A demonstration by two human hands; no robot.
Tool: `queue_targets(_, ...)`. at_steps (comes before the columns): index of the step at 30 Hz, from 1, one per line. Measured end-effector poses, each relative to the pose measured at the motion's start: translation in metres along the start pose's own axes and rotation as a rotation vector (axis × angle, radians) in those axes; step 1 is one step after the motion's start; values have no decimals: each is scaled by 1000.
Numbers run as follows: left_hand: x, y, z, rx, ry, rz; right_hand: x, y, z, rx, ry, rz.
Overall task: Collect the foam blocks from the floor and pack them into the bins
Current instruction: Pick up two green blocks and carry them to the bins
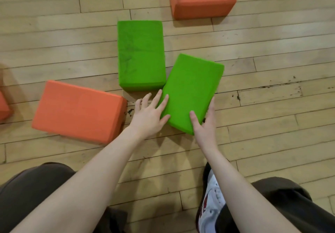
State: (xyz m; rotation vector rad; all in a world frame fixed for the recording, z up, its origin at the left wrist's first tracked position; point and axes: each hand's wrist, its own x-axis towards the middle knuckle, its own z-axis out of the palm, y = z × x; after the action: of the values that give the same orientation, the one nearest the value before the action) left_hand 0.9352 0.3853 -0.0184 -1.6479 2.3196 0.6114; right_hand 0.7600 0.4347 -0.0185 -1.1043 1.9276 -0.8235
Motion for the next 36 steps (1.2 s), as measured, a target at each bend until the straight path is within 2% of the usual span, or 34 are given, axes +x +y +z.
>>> queue_targets(3, 2, -4, -5, 1, 0, 27, -1, -14, 0, 36, 80, -18)
queue_targets(6, 6, -9, -17, -52, 67, 9, 5, -32, -1, -48, 177, -111)
queue_targets(9, 8, -12, -30, -132, 181, -91, 19, -47, 1, -204, 215, -163)
queue_targets(12, 15, -17, -34, -156, 235, -174, 36, -60, 6, -333, 229, -158)
queue_targets(14, 25, -27, -37, -180, 261, -283, 45, -67, 12, -418, 238, -220)
queue_targets(17, 43, -46, -39, -225, 253, -454, 58, -77, 22, -530, 259, -310)
queue_targets(19, 52, -55, -36, -247, 232, -511, 66, -84, 27, -567, 222, -287)
queue_targets(24, 59, -59, -30, -443, 341, -506, 65, -90, 31, -670, 163, -335)
queue_targets(30, 52, -49, -34, -606, 572, -482, 68, -83, 19, -651, 87, -330)
queue_targets(36, 47, -49, -34, -672, 590, -515, 67, -82, 21, -647, 105, -321)
